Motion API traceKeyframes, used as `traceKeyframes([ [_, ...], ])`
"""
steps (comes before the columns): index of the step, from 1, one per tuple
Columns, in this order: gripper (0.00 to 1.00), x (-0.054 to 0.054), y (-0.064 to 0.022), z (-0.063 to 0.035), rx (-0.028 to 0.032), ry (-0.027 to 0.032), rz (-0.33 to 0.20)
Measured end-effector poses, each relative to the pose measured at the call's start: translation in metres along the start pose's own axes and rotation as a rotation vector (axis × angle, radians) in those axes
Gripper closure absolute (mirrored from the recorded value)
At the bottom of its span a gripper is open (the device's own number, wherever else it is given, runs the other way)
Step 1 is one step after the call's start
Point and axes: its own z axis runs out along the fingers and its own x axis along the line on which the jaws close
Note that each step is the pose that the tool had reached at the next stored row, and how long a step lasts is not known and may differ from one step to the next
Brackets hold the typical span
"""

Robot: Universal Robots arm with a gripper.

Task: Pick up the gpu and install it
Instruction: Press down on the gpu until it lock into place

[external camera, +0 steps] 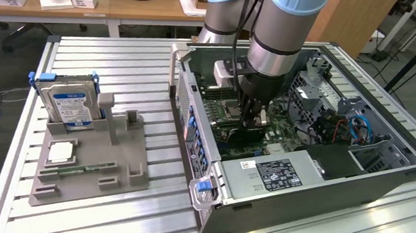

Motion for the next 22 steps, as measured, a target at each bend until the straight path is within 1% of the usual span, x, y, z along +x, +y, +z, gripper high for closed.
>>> traceKeyframes([
  [2,0.89,0.000,0.0000,0.0001,0.0002,-0.0002,0.000],
  [7,0.89,0.000,0.0002,0.0063,0.0002,0.0004,0.000],
  [9,0.89,0.000,0.0002,0.0066,0.0000,0.0003,0.000],
  [10,0.89,0.000,0.0002,0.0059,0.0001,-0.0011,0.000],
  [11,0.89,0.000,0.0001,0.0029,-0.0002,-0.0026,0.000],
  [13,0.89,0.000,-0.0001,-0.0052,-0.0014,-0.0031,0.000],
  [14,0.89,0.000,-0.0002,-0.0082,-0.0013,-0.0048,0.000],
  [16,0.89,-0.001,0.0014,-0.0113,-0.0015,-0.0073,0.001],
  [18,0.89,0.000,0.0058,-0.0125,-0.0015,-0.0104,0.002],
  [22,0.89,0.000,0.0157,-0.0141,-0.0016,-0.0136,0.004],
])
